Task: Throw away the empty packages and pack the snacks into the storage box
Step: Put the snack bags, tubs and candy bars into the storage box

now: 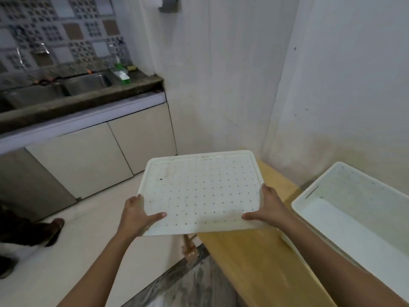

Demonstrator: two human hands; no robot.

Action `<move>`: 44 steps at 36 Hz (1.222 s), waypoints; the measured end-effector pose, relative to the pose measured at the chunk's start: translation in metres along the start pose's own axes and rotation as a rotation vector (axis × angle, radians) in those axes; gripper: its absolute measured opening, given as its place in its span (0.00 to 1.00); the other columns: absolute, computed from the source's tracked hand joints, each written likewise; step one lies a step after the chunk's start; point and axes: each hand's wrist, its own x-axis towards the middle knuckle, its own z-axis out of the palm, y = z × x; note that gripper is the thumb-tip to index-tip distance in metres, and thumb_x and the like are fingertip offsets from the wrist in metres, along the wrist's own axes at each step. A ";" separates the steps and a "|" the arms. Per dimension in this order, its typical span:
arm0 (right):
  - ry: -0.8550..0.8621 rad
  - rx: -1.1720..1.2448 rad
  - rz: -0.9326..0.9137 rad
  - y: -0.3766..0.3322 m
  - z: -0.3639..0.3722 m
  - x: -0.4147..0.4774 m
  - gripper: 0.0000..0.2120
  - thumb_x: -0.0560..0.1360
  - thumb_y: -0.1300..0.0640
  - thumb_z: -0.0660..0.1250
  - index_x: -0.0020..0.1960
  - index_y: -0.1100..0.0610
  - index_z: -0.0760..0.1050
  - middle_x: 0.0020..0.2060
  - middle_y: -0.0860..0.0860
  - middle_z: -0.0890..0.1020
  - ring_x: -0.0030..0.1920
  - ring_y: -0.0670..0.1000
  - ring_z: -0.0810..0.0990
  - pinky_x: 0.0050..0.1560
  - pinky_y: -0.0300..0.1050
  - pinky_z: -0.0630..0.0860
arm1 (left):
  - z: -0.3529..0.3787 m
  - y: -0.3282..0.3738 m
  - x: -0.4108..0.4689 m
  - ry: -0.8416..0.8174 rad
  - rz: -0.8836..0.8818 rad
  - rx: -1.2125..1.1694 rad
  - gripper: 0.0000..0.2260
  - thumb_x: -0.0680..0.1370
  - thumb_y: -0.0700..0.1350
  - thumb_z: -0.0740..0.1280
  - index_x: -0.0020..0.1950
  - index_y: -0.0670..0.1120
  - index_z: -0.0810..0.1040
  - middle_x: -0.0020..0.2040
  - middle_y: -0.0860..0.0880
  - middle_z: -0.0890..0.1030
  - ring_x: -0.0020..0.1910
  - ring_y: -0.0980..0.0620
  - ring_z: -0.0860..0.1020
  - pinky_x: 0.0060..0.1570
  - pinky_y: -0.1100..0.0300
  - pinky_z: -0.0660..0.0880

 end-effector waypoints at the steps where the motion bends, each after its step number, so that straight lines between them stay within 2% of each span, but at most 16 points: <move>1: -0.017 -0.009 0.010 0.001 0.007 0.005 0.60 0.61 0.44 0.78 0.76 0.62 0.42 0.75 0.56 0.53 0.74 0.56 0.56 0.70 0.48 0.61 | 0.003 -0.006 0.002 -0.011 -0.011 -0.003 0.38 0.63 0.52 0.78 0.66 0.38 0.65 0.68 0.40 0.64 0.67 0.43 0.65 0.64 0.50 0.67; 8: -0.126 -0.067 0.128 0.036 0.036 0.020 0.60 0.59 0.44 0.79 0.75 0.63 0.45 0.73 0.59 0.57 0.72 0.58 0.60 0.67 0.49 0.64 | 0.043 -0.024 0.014 -0.133 -0.019 0.009 0.40 0.62 0.53 0.78 0.66 0.39 0.64 0.70 0.41 0.62 0.68 0.44 0.64 0.64 0.54 0.65; 15: -0.138 -0.069 0.264 0.065 0.048 0.030 0.61 0.59 0.45 0.80 0.76 0.62 0.42 0.75 0.58 0.52 0.74 0.57 0.55 0.71 0.51 0.60 | 0.082 -0.028 0.027 -0.192 -0.015 -0.005 0.43 0.62 0.53 0.79 0.69 0.40 0.62 0.71 0.43 0.60 0.69 0.45 0.62 0.63 0.55 0.64; 24: -0.122 -0.107 0.270 0.078 0.071 0.038 0.61 0.60 0.46 0.79 0.75 0.65 0.42 0.74 0.60 0.49 0.75 0.59 0.50 0.73 0.50 0.54 | 0.107 -0.039 0.040 -0.207 -0.022 -0.012 0.46 0.59 0.53 0.80 0.70 0.43 0.60 0.72 0.43 0.58 0.70 0.43 0.59 0.67 0.52 0.64; 30: -0.074 -0.126 0.247 0.080 0.078 0.041 0.56 0.58 0.48 0.81 0.72 0.65 0.50 0.72 0.59 0.56 0.72 0.58 0.56 0.71 0.47 0.58 | 0.116 -0.048 0.045 -0.237 -0.039 -0.003 0.52 0.60 0.55 0.80 0.74 0.45 0.53 0.74 0.44 0.53 0.73 0.44 0.54 0.71 0.49 0.61; 36: -0.100 -0.096 0.344 0.075 0.083 0.043 0.59 0.62 0.52 0.79 0.75 0.67 0.41 0.76 0.59 0.45 0.76 0.57 0.47 0.75 0.48 0.52 | 0.118 -0.047 0.051 -0.271 -0.035 0.038 0.54 0.62 0.56 0.78 0.76 0.43 0.48 0.75 0.43 0.51 0.74 0.43 0.52 0.72 0.48 0.59; 38: -0.095 -0.094 0.378 0.071 0.086 0.041 0.57 0.64 0.53 0.79 0.75 0.66 0.41 0.76 0.59 0.44 0.76 0.57 0.46 0.75 0.49 0.51 | 0.116 -0.045 0.052 -0.296 -0.035 0.075 0.55 0.63 0.57 0.77 0.76 0.43 0.45 0.76 0.42 0.49 0.74 0.42 0.50 0.72 0.48 0.58; 41: -0.098 -0.113 0.391 0.061 0.085 0.034 0.48 0.67 0.56 0.76 0.74 0.64 0.48 0.75 0.60 0.44 0.76 0.58 0.47 0.73 0.47 0.54 | 0.111 -0.039 0.051 -0.320 -0.031 0.137 0.52 0.66 0.56 0.76 0.76 0.41 0.44 0.77 0.42 0.44 0.76 0.43 0.46 0.72 0.49 0.54; 44: -0.120 -0.119 0.329 0.045 0.076 0.025 0.37 0.70 0.59 0.72 0.71 0.62 0.57 0.74 0.61 0.51 0.73 0.59 0.55 0.67 0.45 0.62 | 0.100 -0.025 0.053 -0.277 0.043 0.171 0.47 0.68 0.55 0.74 0.75 0.41 0.50 0.77 0.43 0.46 0.76 0.44 0.48 0.72 0.49 0.56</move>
